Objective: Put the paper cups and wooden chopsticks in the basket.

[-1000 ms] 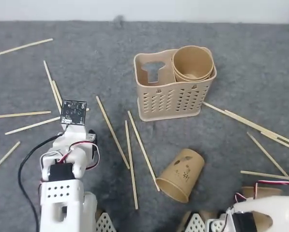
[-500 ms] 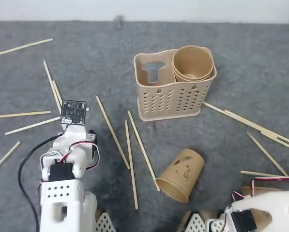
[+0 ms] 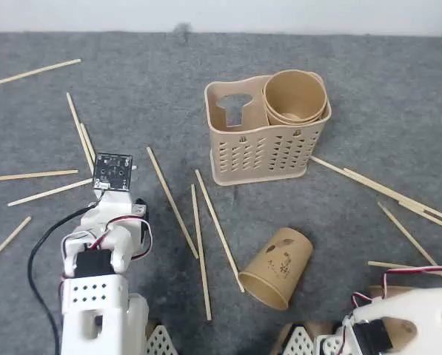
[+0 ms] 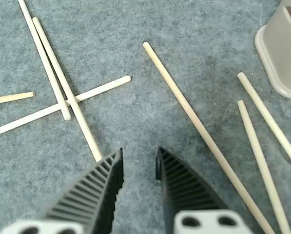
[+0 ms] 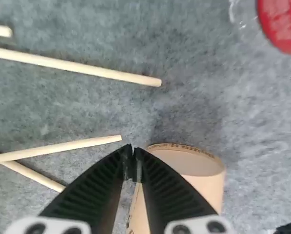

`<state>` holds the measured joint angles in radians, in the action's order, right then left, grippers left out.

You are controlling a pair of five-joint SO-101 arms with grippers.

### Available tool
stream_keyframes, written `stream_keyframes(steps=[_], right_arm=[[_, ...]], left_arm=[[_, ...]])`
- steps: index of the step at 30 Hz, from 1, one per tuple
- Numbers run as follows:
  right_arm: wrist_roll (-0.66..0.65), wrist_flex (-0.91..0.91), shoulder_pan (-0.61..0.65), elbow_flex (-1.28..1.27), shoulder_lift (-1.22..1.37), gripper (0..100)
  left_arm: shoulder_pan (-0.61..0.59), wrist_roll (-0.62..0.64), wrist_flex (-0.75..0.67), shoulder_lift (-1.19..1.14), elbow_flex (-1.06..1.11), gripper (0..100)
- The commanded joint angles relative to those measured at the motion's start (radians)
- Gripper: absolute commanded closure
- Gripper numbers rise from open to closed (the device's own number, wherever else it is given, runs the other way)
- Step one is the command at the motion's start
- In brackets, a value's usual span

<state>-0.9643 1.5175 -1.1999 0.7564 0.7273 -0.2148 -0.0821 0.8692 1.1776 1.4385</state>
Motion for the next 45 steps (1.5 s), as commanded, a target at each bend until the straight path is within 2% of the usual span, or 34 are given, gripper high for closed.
stream_keyframes(steps=[1, 7, 10, 14, 21, 26, 38, 45], right_arm=[[0.012, 0.053, 0.024, 0.107, -0.104, 99.1], [0.008, 0.124, -0.031, 0.238, -0.110, 99.1], [0.003, 0.134, -0.071, 0.232, -0.108, 99.0], [-0.064, 0.137, -0.110, 0.198, -0.096, 99.1], [-0.071, 0.030, -0.147, 0.198, 0.024, 99.1], [-0.068, -0.044, -0.136, 0.198, 0.105, 99.1], [-0.064, -0.042, -0.056, 0.236, 0.127, 99.1], [-0.011, -0.044, -0.004, 0.236, 0.128, 99.1]], left_arm=[[0.002, -0.008, -0.026, 0.017, -0.004, 90], [0.002, -0.008, -0.026, 0.017, -0.004, 90], [0.002, -0.008, -0.026, 0.017, -0.004, 90], [0.002, -0.008, -0.026, 0.017, -0.004, 90], [0.002, -0.008, -0.026, 0.017, -0.004, 90], [0.002, -0.008, -0.026, 0.017, -0.004, 90], [0.002, -0.008, -0.026, 0.017, -0.004, 90], [0.002, -0.008, -0.026, 0.017, -0.004, 90]])
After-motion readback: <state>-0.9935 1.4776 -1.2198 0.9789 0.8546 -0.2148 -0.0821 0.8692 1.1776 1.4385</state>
